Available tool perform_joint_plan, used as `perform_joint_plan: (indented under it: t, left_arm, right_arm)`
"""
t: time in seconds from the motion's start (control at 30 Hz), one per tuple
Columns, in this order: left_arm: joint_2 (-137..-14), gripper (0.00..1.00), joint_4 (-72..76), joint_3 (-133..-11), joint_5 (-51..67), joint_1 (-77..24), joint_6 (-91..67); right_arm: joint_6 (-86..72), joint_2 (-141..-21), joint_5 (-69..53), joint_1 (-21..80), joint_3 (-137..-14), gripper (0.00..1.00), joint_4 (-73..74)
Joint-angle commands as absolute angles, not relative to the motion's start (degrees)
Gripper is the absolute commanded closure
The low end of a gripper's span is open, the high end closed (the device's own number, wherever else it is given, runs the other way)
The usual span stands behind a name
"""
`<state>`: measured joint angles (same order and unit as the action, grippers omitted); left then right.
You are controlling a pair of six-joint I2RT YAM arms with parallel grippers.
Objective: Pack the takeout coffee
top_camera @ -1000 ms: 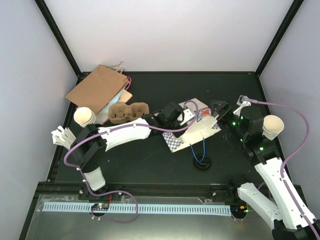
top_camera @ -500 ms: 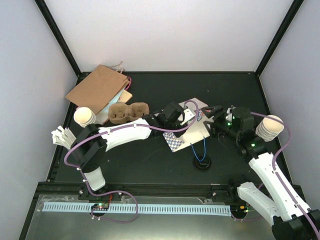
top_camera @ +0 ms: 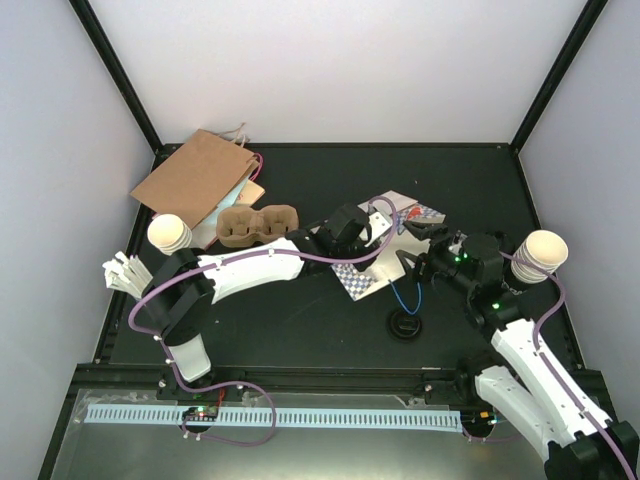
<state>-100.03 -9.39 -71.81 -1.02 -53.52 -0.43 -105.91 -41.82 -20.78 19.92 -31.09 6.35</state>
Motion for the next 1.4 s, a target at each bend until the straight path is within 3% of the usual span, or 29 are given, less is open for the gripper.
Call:
perform_joint_plan:
  t: [0.0, 0.5, 0.6, 0.83, 0.9, 1.0, 1.07, 1.37]
  left_arm:
    - [-99.66, 0.99, -5.72, -72.89, -1.90, -54.36, -2.11]
    - [-99.43, 0.98, -4.73, -72.30, -2.16, -55.17, -2.32]
    - [-99.34, 0.98, -4.56, -72.00, -2.28, -55.28, -2.41]
    - [-99.42, 0.98, -4.33, -71.55, -2.65, -55.46, -2.37]
    - [-99.49, 0.98, -4.38, -71.62, -2.72, -55.46, -2.35]
    - [-99.21, 0.98, -4.64, -71.54, -2.84, -55.46, -2.35]
    - [-98.49, 0.92, -5.53, -71.79, -2.83, -55.46, -2.58]
    - [-86.75, 0.45, -11.48, -67.61, -4.09, -55.46, -3.91]
  right_arm:
    - [-111.55, -42.61, -21.27, 20.30, -29.17, 0.22, -2.93]
    - [-115.01, -46.01, -14.95, 21.53, -28.33, 0.24, -13.75]
    - [-114.41, -45.87, -13.29, 21.56, -28.92, 0.37, -13.08]
    - [-110.03, -44.76, -11.82, 21.58, -32.63, 0.85, -6.00]
    - [-109.30, -43.93, -11.15, 21.49, -33.10, 0.93, -3.86]
    - [-107.30, -42.32, -9.36, 21.53, -33.77, 0.97, -0.22]
    - [-104.61, -41.24, -7.98, 21.46, -34.54, 0.99, 2.21]
    - [-83.76, -41.52, -6.89, 20.97, -41.21, 0.99, 12.61]
